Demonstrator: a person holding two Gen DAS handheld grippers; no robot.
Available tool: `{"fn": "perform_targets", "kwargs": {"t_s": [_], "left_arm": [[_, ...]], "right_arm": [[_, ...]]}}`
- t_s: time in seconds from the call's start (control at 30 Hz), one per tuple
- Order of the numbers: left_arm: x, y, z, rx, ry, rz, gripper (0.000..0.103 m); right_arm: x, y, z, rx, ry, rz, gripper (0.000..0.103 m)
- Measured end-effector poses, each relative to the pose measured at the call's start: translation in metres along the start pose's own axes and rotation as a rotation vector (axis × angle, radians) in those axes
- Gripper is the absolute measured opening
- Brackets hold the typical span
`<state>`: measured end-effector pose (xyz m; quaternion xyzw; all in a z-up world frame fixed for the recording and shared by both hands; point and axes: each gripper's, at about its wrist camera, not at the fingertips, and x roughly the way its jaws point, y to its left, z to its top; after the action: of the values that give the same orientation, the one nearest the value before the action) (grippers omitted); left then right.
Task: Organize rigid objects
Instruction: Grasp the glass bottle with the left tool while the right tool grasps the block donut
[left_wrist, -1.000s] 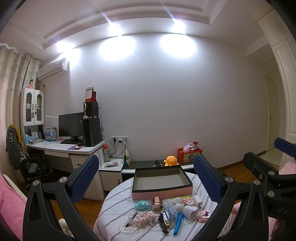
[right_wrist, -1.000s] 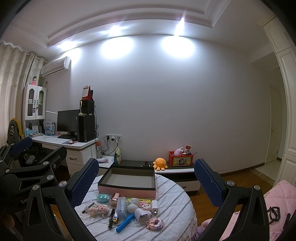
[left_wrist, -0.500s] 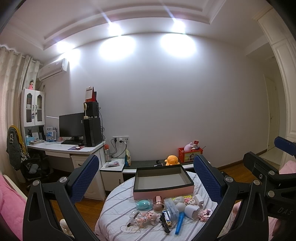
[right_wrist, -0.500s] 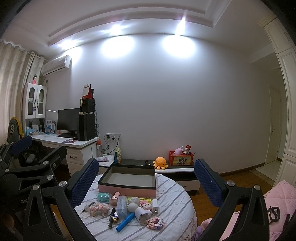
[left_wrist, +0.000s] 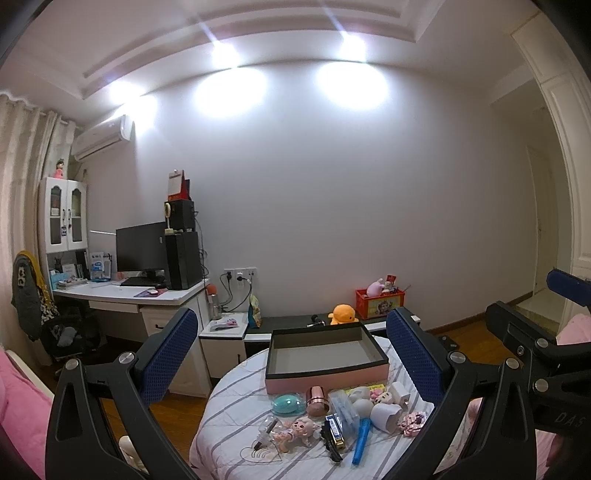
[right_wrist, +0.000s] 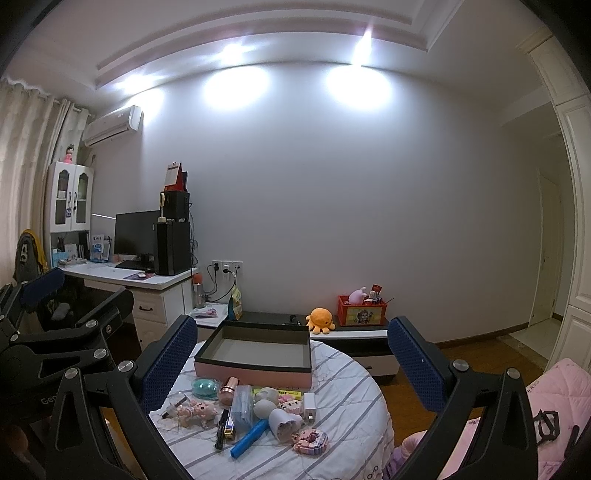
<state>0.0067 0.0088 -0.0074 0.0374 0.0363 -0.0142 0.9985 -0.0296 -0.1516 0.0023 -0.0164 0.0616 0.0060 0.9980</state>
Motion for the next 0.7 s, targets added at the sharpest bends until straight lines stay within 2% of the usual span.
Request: {"fn": "perform_targets", "kwargs": {"t_s": [0.1,0.17,0.33,0.5,0.7], "left_arm": [[0.013,0.005,-0.011,-0.007,0.042,-0.007,0.103],[0.03,0.014,-0.029,-0.027,0.101,0.001,0.103],[0.079,0.033,-0.081,-0.066,0.29,0.004,0.103],[0.124,0.037,-0.138,-0.04,0.466,0.025,0.103],[0.173,0.033,-0.187,-0.039,0.617,0.015,0.103]], "right_arm": [[0.011,-0.001,-0.01,-0.008,0.025,-0.001,0.103],[0.023,-0.004,-0.02,-0.007,0.058,-0.006,0.103],[0.073,-0.017,-0.065,0.001,0.218,-0.018,0.103],[0.114,-0.027,-0.114,0.0,0.358,-0.027,0.103],[0.149,-0.041,-0.17,0.015,0.515,-0.035,0.103]]}}
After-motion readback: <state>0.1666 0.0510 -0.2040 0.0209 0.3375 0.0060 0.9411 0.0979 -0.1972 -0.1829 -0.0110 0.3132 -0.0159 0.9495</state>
